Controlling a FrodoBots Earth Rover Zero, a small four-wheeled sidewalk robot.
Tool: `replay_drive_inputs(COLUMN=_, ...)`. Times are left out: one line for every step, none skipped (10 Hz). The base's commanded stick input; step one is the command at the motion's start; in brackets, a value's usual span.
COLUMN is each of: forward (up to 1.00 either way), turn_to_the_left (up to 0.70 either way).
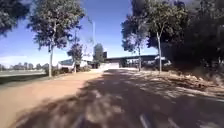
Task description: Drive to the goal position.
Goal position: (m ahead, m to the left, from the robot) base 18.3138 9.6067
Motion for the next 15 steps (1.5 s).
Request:
replay_drive_inputs(forward=1.0, turn_to_the_left=0.0)
replay_drive_inputs(forward=1.0, turn_to_the_left=0.0)
replay_drive_inputs(forward=1.0, turn_to_the_left=0.0)
replay_drive_inputs(forward=1.0, turn_to_the_left=0.0)
replay_drive_inputs(forward=1.0, turn_to_the_left=0.0)
replay_drive_inputs(forward=1.0, turn_to_the_left=0.0)
replay_drive_inputs(forward=1.0, turn_to_the_left=0.0)
replay_drive_inputs(forward=1.0, turn_to_the_left=0.0)
replay_drive_inputs(forward=1.0, turn_to_the_left=0.0)
replay_drive_inputs(forward=1.0, turn_to_the_left=0.0)
replay_drive_inputs(forward=1.0, turn_to_the_left=0.37)
replay_drive_inputs(forward=1.0, turn_to_the_left=0.03)
replay_drive_inputs(forward=1.0, turn_to_the_left=0.0)
replay_drive_inputs(forward=1.0, turn_to_the_left=0.0)
replay_drive_inputs(forward=1.0, turn_to_the_left=0.0)
